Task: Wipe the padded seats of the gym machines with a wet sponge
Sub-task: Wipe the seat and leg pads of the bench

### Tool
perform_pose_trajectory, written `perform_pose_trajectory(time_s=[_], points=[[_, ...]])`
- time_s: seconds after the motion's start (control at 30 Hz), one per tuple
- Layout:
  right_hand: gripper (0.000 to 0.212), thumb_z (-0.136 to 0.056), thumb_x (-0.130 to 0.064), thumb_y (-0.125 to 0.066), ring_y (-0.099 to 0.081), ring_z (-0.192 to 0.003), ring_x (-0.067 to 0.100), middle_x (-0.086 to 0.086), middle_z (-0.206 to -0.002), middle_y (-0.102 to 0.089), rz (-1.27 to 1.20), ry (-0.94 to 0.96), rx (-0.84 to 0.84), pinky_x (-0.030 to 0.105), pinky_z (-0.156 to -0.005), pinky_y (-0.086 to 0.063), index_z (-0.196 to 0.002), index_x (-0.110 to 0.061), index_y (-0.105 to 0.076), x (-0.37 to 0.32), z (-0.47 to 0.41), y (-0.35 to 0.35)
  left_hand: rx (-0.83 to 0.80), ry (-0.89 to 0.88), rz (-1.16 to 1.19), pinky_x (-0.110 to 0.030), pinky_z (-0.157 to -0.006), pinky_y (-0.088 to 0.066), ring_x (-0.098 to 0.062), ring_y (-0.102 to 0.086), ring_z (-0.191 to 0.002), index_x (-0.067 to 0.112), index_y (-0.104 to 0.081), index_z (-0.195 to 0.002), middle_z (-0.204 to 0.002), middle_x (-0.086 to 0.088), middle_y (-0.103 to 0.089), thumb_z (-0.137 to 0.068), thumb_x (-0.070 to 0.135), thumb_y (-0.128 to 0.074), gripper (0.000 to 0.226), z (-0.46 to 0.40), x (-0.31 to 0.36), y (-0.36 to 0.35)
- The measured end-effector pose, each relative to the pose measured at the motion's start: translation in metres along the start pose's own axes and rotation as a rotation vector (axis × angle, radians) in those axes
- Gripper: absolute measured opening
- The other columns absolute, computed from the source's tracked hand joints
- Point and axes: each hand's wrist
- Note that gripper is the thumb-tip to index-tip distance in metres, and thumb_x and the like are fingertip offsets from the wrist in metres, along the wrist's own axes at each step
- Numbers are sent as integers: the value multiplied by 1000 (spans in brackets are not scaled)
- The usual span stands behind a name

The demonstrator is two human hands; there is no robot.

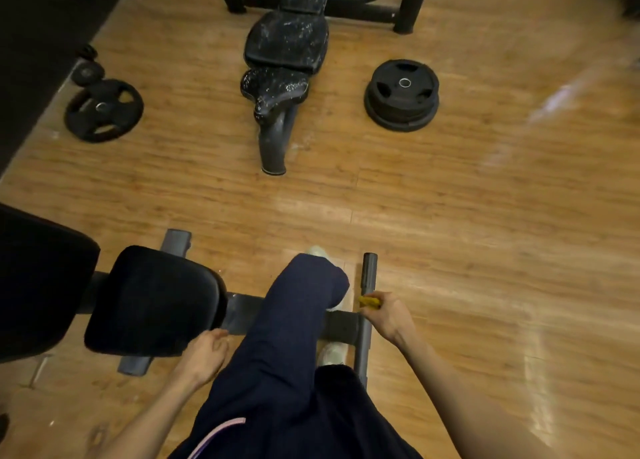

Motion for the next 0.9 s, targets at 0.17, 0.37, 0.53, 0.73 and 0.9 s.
perform_pose_trajectory(time_s=[0.17, 0.37, 0.53, 0.73, 0.9], points=[[39, -91, -18, -64, -57, -92, 12, 8, -116, -67, 18, -41, -2, 16, -71, -39, -127, -6, -60, -22, -40, 28, -5, -11, 41, -34, -104, -44, -19, -53, -127, 18, -54, -138, -140, -2, -54, -101, 25, -48, 38, -50, 46, 24], [38, -91, -22, -64, -54, -88, 10, 3, -112, -65, 49, -47, -9, 18, -71, -40, -127, -11, -59, -87, -126, 63, -60, 29, 142, -33, -100, -44, -23, -55, -123, 16, -54, -136, -137, -2, -56, -101, 26, -48, 37, -141, 111, 68], [37, -90, -20, -66, -57, -91, 13, 9, -118, -66, 56, -17, -34, 19, -75, -43, -125, -10, -60, -154, -191, 102, -128, 61, 187, -30, -104, -41, -20, -52, -127, 15, -54, -137, -140, -3, -55, -102, 27, -46, 38, -208, 159, 116], [32, -89, -19, -68, -56, -86, 13, 6, -108, -68, 55, -4, 17, 15, -64, -41, -120, -10, -65, -202, -242, 160, -119, -34, 184, -33, -105, -43, -17, -51, -126, 19, -52, -139, -141, 0, -53, -102, 28, -45, 38, -254, 234, 173], [30, -88, -12, -68, -56, -91, 17, 10, -112, -68, 81, -66, 36, 25, -78, -42, -117, -5, -65, -225, -275, 198, -37, -108, 297, -30, -104, -42, -17, -49, -129, 21, -50, -139, -142, 2, -51, -103, 26, -44, 37, -271, 285, 211]])
Point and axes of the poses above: each hand's wrist, its own z-axis away from the middle knuckle, its own y-axis out of the back of the hand, x = y × z
